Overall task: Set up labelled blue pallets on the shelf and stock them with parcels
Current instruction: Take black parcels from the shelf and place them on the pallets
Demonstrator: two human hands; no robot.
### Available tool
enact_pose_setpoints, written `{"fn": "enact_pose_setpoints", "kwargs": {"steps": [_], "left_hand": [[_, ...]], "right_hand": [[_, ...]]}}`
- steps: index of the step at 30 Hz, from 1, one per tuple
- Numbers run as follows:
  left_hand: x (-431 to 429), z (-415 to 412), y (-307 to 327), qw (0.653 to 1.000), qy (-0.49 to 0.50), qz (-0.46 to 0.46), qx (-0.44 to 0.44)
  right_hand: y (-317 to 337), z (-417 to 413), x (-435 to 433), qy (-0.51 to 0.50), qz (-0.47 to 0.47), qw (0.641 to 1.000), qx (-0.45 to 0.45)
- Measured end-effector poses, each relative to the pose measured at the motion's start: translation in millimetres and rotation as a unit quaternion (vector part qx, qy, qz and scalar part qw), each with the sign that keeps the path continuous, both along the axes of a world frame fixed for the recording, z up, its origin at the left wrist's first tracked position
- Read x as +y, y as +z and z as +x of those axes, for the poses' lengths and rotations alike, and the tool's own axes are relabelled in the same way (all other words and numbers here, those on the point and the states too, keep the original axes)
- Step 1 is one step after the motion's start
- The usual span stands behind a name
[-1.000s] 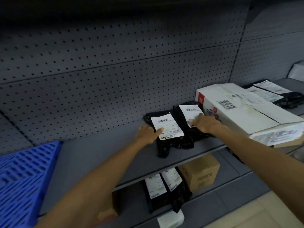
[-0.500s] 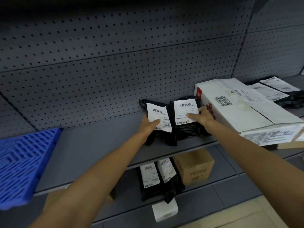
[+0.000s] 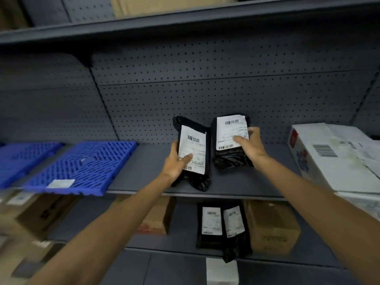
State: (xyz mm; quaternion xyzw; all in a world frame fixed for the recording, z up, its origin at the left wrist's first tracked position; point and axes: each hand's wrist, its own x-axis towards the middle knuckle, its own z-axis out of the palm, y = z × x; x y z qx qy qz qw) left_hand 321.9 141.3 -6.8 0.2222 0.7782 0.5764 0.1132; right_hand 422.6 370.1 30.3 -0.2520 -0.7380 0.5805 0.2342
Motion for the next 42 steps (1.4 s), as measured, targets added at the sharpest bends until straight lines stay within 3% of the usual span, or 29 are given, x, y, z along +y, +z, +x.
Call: {"fn": "enact_pose_setpoints", "kwargs": {"steps": [4,11,21,27,35,42], "left_hand": [[-91,2,7,0.996,0.067,-0.03,0.045],[-254,0,23,0.982,0.181,-0.029,0.041],[-495,-3,56,0.944,0.314,-0.054,0.082],[-632,-23,70,0.926,0.375,0.009,0.049],[-719,-80,61,0.916,0.392,0.089,0.015],[-743,-211,59,0.916,0.384,0.119,-0.001]], "right_hand": [[4,-30,-66,0.063,-0.003,0.998,0.017],[26,-78,-205,0.175,0.013,0.984,0.009],[63,-149,-456,0.293,0.047,0.954,0.035],[69,-187,-584,0.332,0.045,0.941,0.046],[67,-262,-669,0.326,0.029,0.943,0.057],[57,-376,-699,0.314,0.034,0.948,0.047]]}}
